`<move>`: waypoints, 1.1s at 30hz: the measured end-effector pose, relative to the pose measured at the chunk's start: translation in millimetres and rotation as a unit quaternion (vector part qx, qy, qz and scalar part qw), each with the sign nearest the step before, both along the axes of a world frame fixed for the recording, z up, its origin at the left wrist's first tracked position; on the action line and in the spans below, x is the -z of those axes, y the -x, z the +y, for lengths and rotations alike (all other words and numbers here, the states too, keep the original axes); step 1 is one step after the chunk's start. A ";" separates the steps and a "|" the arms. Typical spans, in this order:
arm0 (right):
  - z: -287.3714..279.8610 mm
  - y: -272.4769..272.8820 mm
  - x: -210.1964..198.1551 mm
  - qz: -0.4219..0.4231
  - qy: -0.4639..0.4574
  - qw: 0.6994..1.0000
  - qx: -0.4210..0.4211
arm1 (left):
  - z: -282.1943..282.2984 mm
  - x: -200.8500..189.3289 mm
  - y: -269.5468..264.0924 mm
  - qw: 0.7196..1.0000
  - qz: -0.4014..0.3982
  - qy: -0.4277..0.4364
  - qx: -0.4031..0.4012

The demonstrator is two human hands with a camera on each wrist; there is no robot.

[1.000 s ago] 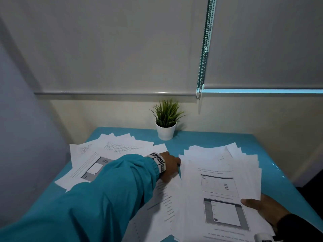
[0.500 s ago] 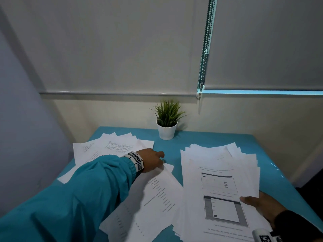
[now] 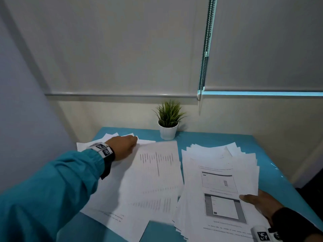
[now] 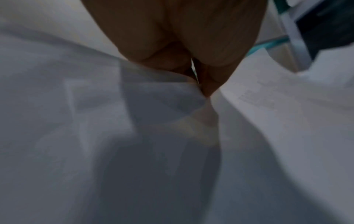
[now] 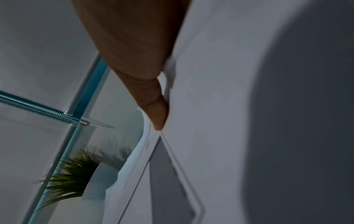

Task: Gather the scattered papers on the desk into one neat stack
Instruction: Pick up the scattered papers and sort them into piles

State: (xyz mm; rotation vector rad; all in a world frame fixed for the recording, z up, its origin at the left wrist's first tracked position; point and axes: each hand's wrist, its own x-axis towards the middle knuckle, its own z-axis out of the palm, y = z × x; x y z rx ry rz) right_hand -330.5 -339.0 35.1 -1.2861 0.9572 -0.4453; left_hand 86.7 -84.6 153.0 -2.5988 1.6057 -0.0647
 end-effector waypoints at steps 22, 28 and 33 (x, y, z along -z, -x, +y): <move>-8.0 0.7 11.0 -0.027 0.009 0.999 -0.034 | 3.5 7.1 63.7 0.640 0.583 0.481 -0.140; -10.1 1.4 12.4 -0.020 0.000 1.000 -0.007 | -11.8 81.2 122.0 0.761 0.493 0.370 -0.201; -17.0 4.7 26.5 -0.032 0.022 0.999 -0.011 | -35.9 95.5 167.0 0.743 0.485 0.383 -0.257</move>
